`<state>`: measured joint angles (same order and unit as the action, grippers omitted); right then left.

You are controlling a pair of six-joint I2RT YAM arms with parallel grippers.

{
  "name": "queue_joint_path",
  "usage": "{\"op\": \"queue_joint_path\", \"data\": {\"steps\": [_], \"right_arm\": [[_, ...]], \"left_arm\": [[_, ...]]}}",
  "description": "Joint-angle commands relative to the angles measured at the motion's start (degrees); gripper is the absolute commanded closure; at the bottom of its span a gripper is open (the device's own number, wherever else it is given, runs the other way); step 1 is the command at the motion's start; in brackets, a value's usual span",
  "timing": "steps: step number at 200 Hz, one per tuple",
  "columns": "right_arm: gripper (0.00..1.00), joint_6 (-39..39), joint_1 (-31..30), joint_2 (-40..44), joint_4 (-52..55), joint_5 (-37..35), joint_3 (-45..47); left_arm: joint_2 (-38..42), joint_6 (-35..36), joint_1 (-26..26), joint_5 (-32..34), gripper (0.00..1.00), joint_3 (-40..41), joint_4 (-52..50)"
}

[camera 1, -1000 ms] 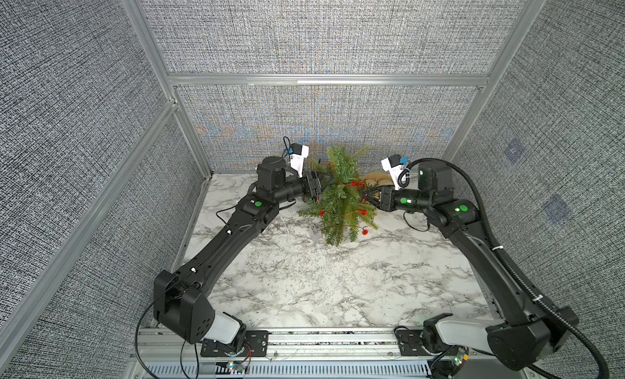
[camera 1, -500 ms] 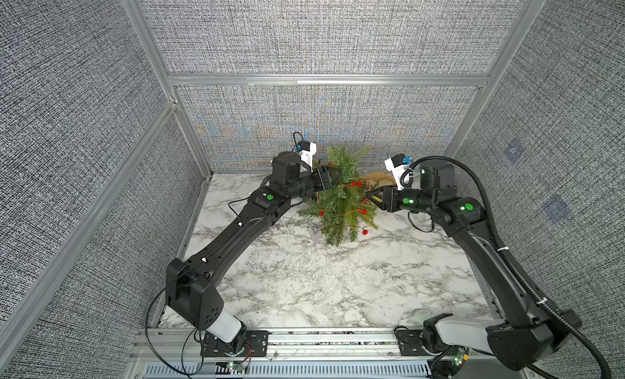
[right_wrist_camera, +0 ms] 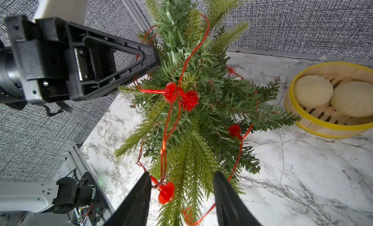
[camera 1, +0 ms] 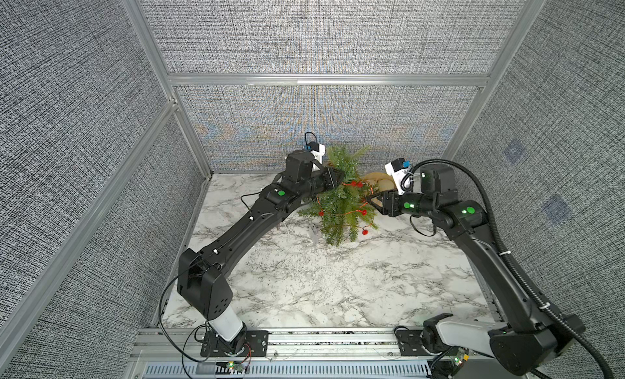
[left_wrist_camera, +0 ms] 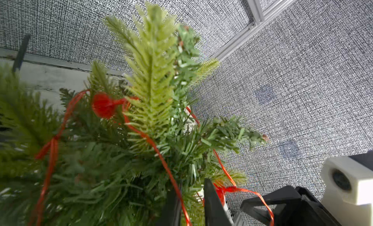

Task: Remove string lights from the small christmas tree
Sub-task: Pick up the light string from the Christmas tree.

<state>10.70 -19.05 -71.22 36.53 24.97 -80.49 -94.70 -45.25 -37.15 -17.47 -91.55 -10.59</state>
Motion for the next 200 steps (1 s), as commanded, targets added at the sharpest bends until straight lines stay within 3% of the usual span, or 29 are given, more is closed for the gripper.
{"op": "queue_joint_path", "data": {"steps": [1,14,58,111,200], "right_arm": [[0.47,-0.5,0.0,0.4,-1.1,0.6,0.0],[0.46,-0.4,0.0,0.4,-1.4,0.6,-0.1],[0.44,0.1,0.0,0.4,-2.0,0.5,-0.8],[0.24,-0.8,0.0,1.1,-0.5,-3.8,-0.6],[0.17,0.2,0.0,1.2,-3.7,-1.8,-2.2]], "left_arm": [[0.0,-0.4,-0.1,1.3,0.87,-0.5,0.0],[0.0,-0.2,-0.3,1.3,0.92,-1.0,0.0],[-0.1,0.5,-0.6,1.1,0.95,-2.8,0.0],[0.2,1.4,-0.6,0.8,0.98,-4.0,0.0],[-0.1,3.0,-1.4,-2.1,1.0,-8.2,0.0]]}}
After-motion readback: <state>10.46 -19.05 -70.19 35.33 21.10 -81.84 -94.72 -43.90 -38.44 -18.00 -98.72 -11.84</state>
